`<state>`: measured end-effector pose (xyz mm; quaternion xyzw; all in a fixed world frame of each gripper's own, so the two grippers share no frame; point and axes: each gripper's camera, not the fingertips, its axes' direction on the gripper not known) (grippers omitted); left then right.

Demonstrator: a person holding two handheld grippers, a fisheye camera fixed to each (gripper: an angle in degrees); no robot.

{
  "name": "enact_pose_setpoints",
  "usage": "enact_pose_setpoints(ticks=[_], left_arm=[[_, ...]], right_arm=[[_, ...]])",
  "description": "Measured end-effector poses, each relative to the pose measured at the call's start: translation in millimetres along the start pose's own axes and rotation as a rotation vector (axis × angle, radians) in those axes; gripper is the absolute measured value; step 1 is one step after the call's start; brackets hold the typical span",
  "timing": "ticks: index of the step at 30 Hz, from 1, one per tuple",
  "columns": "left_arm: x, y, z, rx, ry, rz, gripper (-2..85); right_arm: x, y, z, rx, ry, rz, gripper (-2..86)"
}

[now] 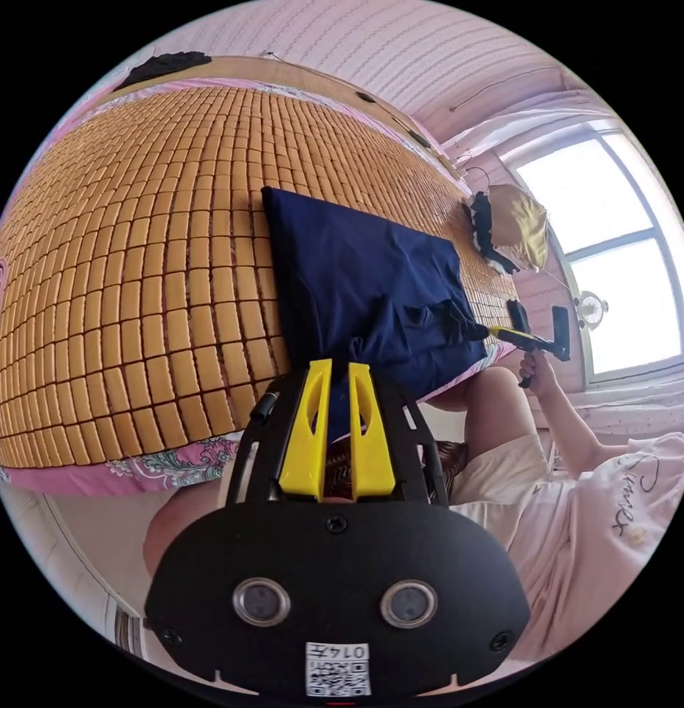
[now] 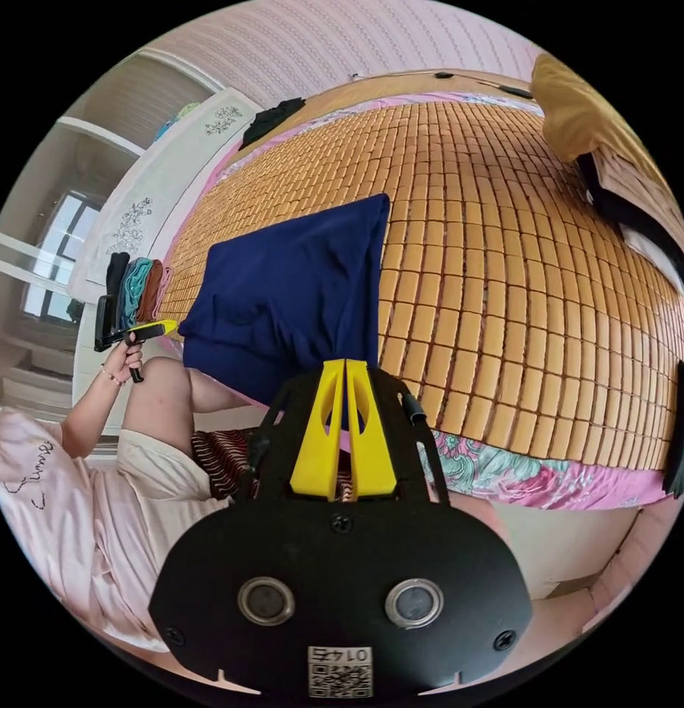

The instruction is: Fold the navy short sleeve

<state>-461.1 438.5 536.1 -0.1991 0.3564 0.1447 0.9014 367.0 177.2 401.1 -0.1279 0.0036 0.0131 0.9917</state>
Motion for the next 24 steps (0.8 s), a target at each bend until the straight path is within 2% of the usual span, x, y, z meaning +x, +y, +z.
enact_pose_setpoints(ticks=[3,9,12,13,16,20,24], left_arm=[[25.6,-4.4,-29.5,0.058,-0.098,0.05,3.9],[85.4,-54.5,20.0,0.047,-0.004,0.13,6.0],[102.2,-74.9,62.8,-0.016,0.001,0.113,6.2],[104.4,-80.6,80.5,-0.081,0.012,0.111,5.2],[104.7,-83.9,82.2,-0.1,0.024,0.118,1.5],[123.2,-69.3,62.9,-0.146,-0.004,0.212,-0.2],[160.8,-38.2,46.3,-0.238,-0.008,0.364,-0.3]], right_arm=[[-37.1,-19.1,2.3,0.006,0.002,-0.11,1.6],[-103.0,-78.4,71.3,-0.089,0.011,-0.221,6.8],[-112.8,-93.0,102.7,-0.138,0.016,-0.156,5.2],[-115.0,-93.7,107.6,-0.134,0.0,-0.125,4.0],[-119.3,-86.7,99.0,-0.066,-0.064,-0.11,1.7],[-134.5,-67.0,82.1,-0.074,-0.199,-0.225,0.8],[-161.1,-47.8,85.3,-0.226,-0.175,-0.34,0.6]])
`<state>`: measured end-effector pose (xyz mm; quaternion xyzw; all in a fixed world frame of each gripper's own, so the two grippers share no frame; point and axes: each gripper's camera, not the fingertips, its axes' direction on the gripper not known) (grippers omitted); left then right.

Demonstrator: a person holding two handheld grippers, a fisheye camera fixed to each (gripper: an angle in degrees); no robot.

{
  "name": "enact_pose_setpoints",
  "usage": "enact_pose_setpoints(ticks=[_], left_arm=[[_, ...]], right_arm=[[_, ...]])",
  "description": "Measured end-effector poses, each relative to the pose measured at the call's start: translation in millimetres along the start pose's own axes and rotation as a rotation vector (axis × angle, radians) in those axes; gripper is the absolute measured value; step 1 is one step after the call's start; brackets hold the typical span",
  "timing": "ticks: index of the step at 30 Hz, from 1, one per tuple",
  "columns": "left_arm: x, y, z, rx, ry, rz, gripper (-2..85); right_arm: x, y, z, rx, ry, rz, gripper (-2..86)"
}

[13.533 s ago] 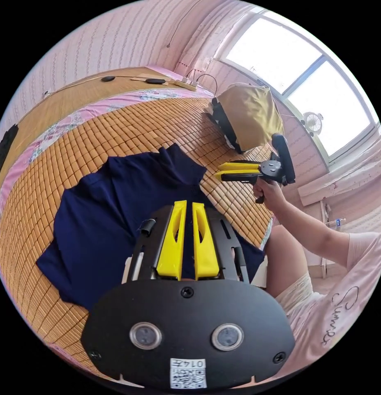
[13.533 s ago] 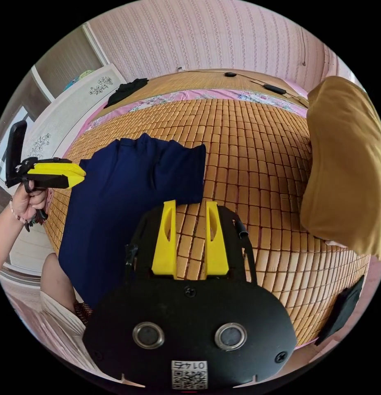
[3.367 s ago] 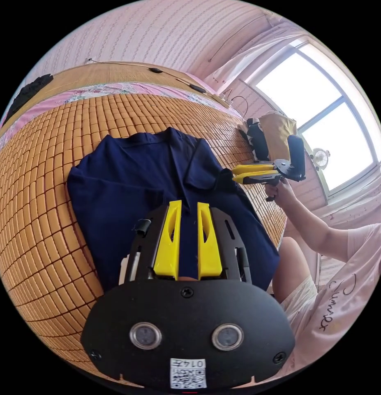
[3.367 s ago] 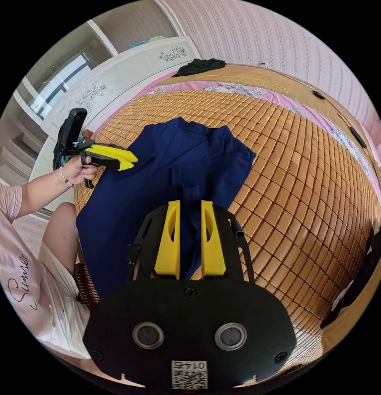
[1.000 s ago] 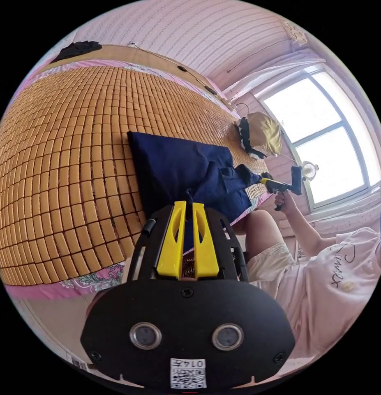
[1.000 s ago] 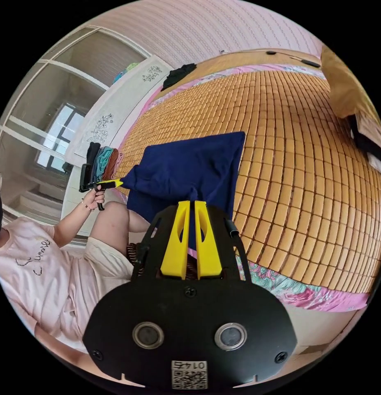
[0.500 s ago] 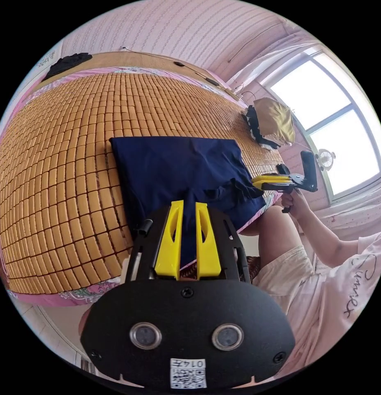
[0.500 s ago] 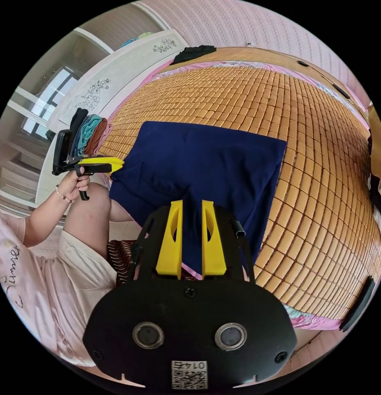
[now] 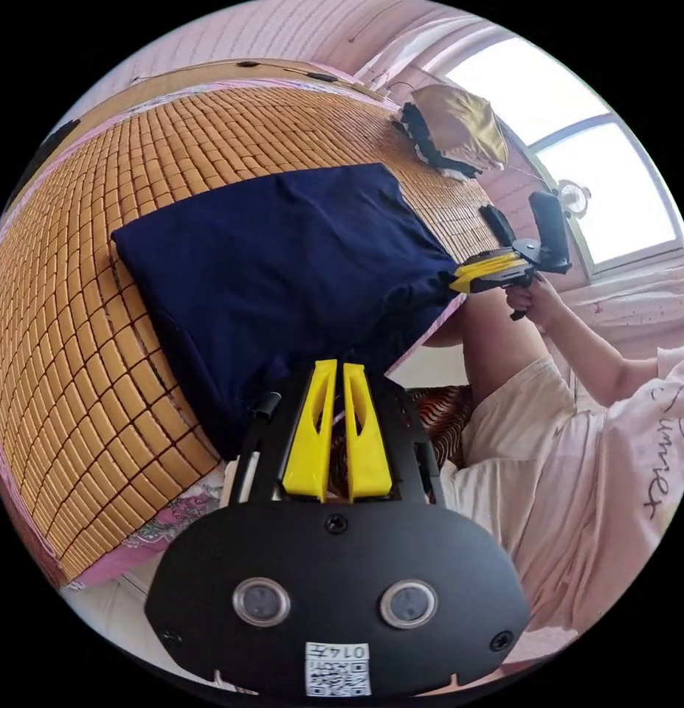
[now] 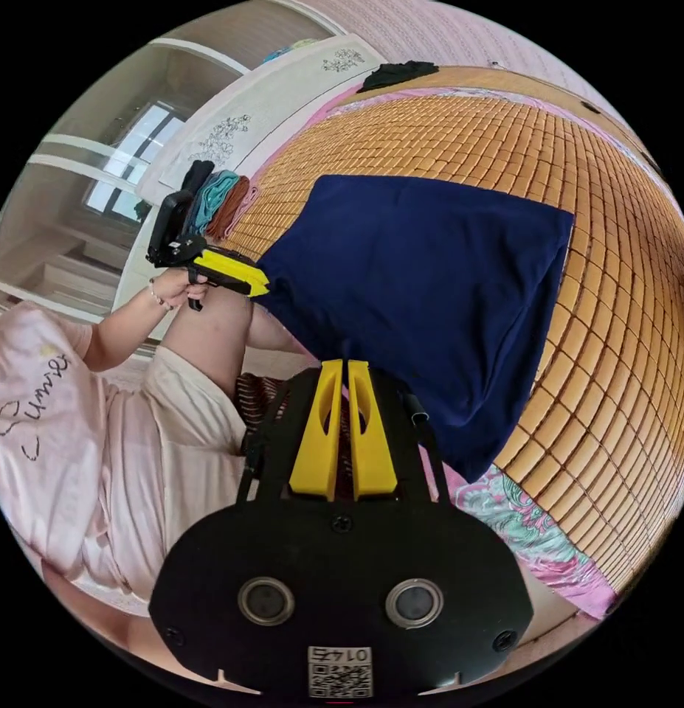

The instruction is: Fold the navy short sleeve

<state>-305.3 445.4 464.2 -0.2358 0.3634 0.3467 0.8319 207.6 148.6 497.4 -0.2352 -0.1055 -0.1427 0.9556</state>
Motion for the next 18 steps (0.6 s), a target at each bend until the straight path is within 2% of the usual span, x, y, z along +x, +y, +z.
enact_pose_setpoints(ticks=[4,9,11,16,18], left_arm=[[32.2,23.0,-1.3,-0.09,-0.056,0.022,0.2],[57.6,25.6,-23.8,0.0,-0.041,0.028,0.0],[76.9,12.2,-25.2,0.074,-0.021,0.082,-0.4],[106.7,-26.1,20.3,0.133,0.035,0.103,-0.9],[114.6,-33.9,39.2,0.131,-0.015,0.104,-0.9]], right_arm=[[-26.9,-7.6,21.3,-0.169,0.068,-0.055,0.4],[-58.5,-55.3,24.9,-0.145,0.147,-0.157,-0.2],[-71.2,-100.1,29.1,-0.127,0.211,-0.182,-0.3],[-91.2,-208.1,58.5,-0.161,0.388,-0.213,-0.4],[-97.3,-239.4,73.9,-0.186,0.413,-0.233,-0.4]])
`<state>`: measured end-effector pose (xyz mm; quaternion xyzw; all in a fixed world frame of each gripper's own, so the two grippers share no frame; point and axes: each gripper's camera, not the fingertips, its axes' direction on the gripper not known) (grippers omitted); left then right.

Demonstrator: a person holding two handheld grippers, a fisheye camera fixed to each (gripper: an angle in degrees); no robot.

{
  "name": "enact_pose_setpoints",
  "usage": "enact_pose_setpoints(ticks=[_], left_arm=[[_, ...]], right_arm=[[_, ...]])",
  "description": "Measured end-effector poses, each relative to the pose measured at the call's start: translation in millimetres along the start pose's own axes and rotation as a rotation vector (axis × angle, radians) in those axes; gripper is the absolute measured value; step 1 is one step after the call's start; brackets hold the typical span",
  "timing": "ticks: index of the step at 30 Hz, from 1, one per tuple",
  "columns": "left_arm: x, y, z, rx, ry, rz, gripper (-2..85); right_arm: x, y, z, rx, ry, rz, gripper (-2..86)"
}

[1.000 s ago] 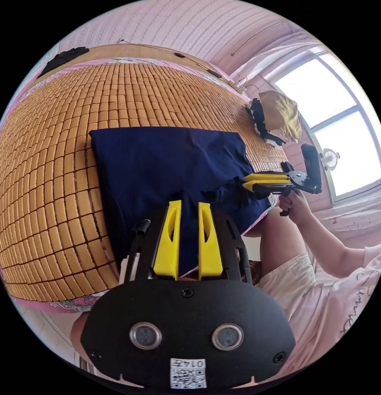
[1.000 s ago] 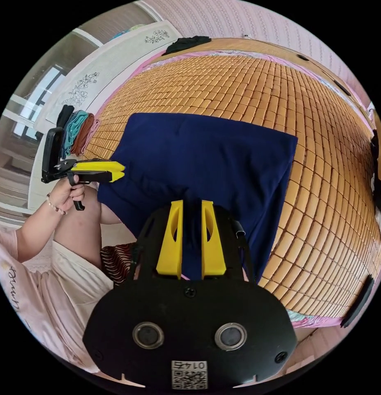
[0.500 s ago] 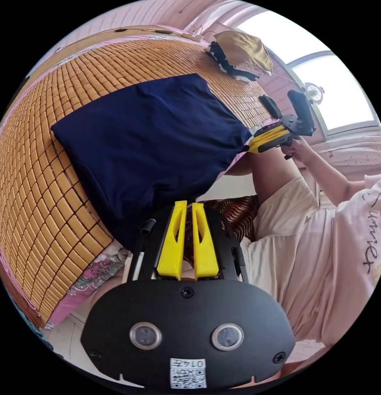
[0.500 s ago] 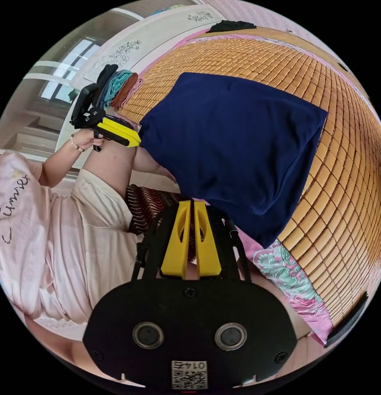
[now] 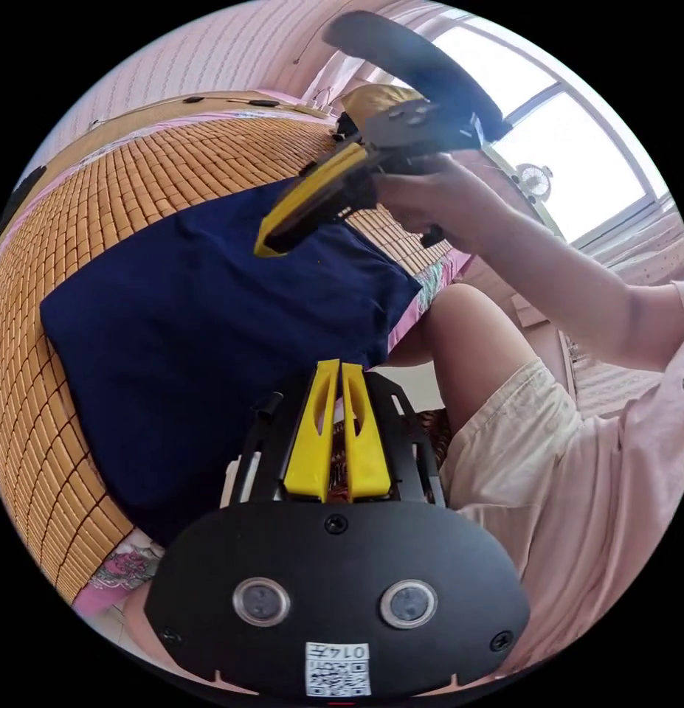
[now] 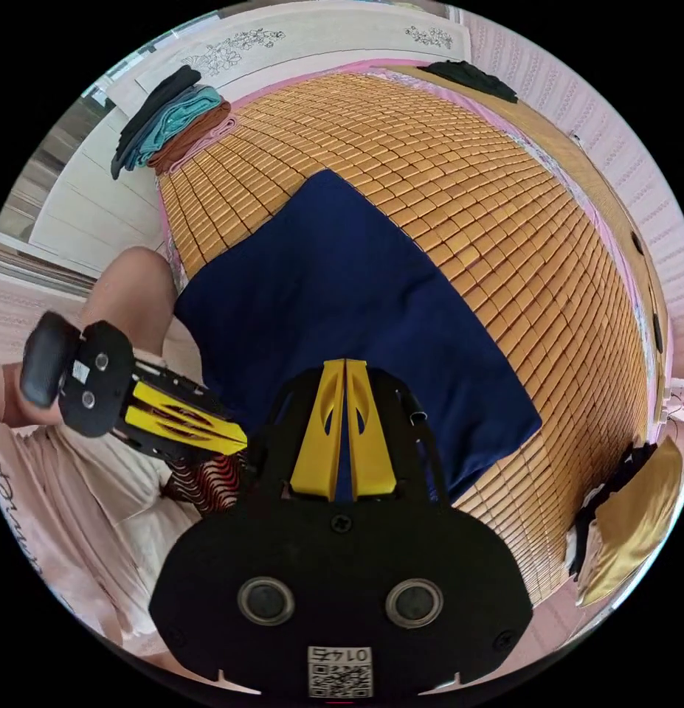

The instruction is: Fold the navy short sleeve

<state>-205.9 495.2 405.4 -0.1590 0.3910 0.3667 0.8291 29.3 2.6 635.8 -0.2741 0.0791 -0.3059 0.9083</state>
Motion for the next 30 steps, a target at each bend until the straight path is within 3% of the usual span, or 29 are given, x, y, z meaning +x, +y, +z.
enact_pose_setpoints(ticks=[3,10,14,19,23,30], left_arm=[[9.2,-0.3,26.8,-0.082,-0.1,0.028,-1.0],[4.1,3.6,25.3,-0.06,-0.027,0.046,-1.0],[7.0,4.7,21.2,-0.053,-0.021,0.065,-1.0],[17.9,3.4,18.3,-0.058,-0.053,0.107,-1.0],[19.2,2.9,15.6,-0.054,-0.044,0.105,-1.0],[26.1,3.7,10.6,-0.051,-0.055,0.127,-1.0]], right_arm=[[-8.9,-39.2,47.4,-0.242,0.065,-0.059,-0.4],[-0.6,-83.6,29.3,-0.192,0.156,-0.027,-0.5],[20.7,-111.2,39.8,-0.3,0.019,-0.001,-0.5],[40.2,-139.3,35.7,-0.267,0.097,0.027,-0.5],[52.8,-155.1,41.9,-0.394,0.074,-0.022,-0.5],[89.5,-144.3,40.7,-0.319,0.01,0.107,-0.4]])
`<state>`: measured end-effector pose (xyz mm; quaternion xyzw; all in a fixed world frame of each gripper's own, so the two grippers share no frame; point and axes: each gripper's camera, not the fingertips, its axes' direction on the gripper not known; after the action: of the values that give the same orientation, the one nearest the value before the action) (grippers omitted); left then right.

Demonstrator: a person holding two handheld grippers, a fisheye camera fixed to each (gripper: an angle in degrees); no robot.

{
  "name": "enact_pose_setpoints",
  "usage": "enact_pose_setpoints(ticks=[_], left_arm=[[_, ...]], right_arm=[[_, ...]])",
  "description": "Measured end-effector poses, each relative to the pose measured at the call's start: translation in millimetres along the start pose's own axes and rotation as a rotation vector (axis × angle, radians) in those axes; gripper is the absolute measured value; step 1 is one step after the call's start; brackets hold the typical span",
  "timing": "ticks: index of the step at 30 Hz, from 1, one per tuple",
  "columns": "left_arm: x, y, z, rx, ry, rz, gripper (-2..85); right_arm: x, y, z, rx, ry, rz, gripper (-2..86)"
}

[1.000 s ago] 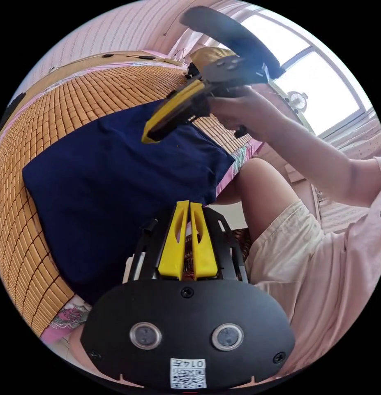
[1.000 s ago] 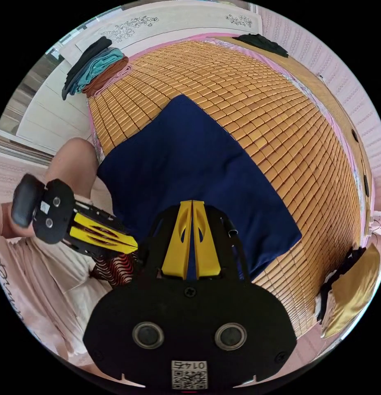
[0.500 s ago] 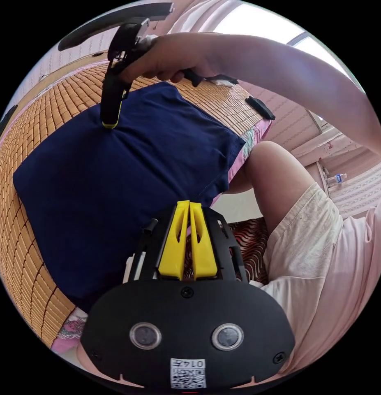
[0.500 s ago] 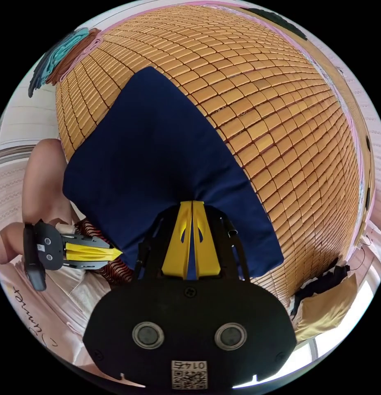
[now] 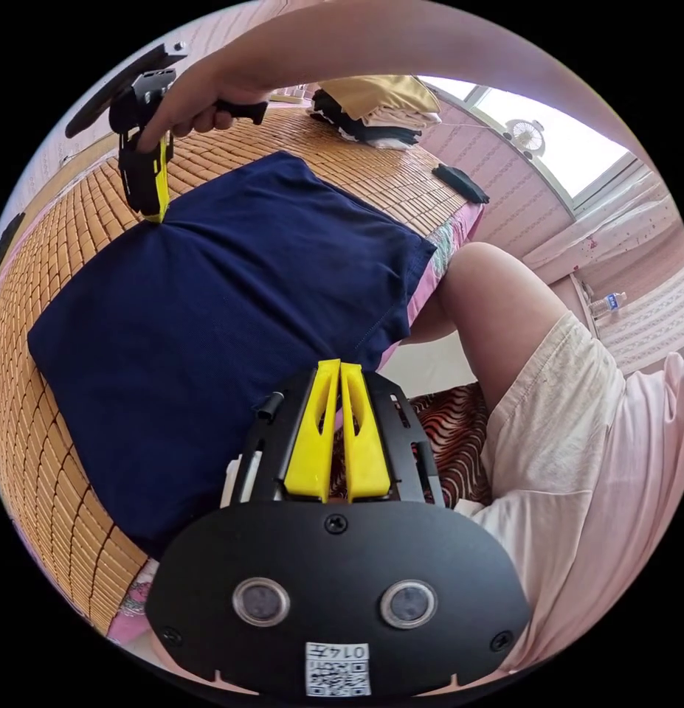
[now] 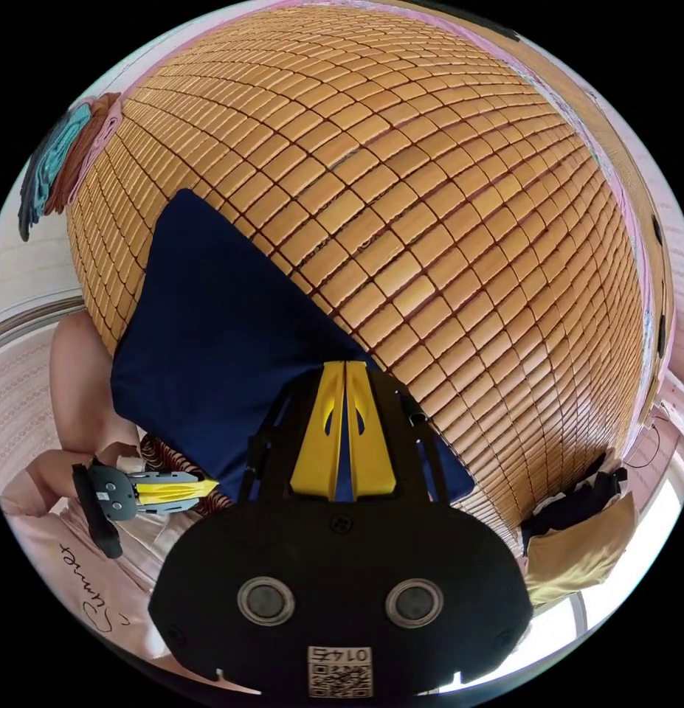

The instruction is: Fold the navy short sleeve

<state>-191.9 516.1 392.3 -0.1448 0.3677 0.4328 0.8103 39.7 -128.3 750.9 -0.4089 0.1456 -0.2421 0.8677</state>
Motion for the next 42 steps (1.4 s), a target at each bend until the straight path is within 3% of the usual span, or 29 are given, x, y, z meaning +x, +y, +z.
enact_pose_setpoints(ticks=[3,5,7,12,15,20,24,30,33,37,40,42], left_arm=[[1.9,1.9,-3.3,0.011,0.002,0.003,-1.0],[4.3,4.1,-10.6,0.02,0.019,0.011,-0.9],[7.1,6.3,-23.1,0.043,0.092,0.016,-0.8],[18.7,16.9,-70.3,0.255,0.187,0.033,2.8],[29.2,5.7,-77.2,0.341,0.153,0.023,10.5],[63.4,-48.0,-49.7,0.262,0.152,0.079,14.7],[91.0,-89.4,-19.7,0.186,0.088,0.124,17.2],[138.7,-139.9,18.4,0.082,0.014,0.216,18.5],[155.6,-156.2,27.4,0.075,0.025,0.244,18.2],[166.3,-164.4,41.2,0.044,0.008,0.235,18.3],[175.1,-167.0,50.8,0.035,-0.012,0.238,18.4],[182.7,-170.3,58.0,0.018,-0.03,0.254,18.5]], right_arm=[[18.4,31.9,-4.0,0.112,-0.08,0.041,-0.4],[34.7,88.8,-12.5,0.31,-0.195,0.086,-0.3],[45.1,142.2,-8.3,0.386,-0.254,0.114,-0.2],[69.9,289.1,40.5,0.347,-0.21,0.356,1.2],[81.4,360.2,75.3,0.367,-0.378,0.453,5.8],[113.7,423.0,121.8,0.37,-0.465,0.631,9.0],[132.0,433.9,142.6,0.356,-0.59,0.538,3.4],[169.8,498.5,143.4,0.661,-0.859,0.479,0.6],[190.2,527.0,155.4,0.626,-0.76,0.561,1.5],[206.4,532.2,188.0,0.407,-0.653,0.575,7.0],[208.4,529.8,201.9,0.336,-0.628,0.503,4.8],[211.2,540.3,197.1,0.386,-0.619,0.479,2.8]])
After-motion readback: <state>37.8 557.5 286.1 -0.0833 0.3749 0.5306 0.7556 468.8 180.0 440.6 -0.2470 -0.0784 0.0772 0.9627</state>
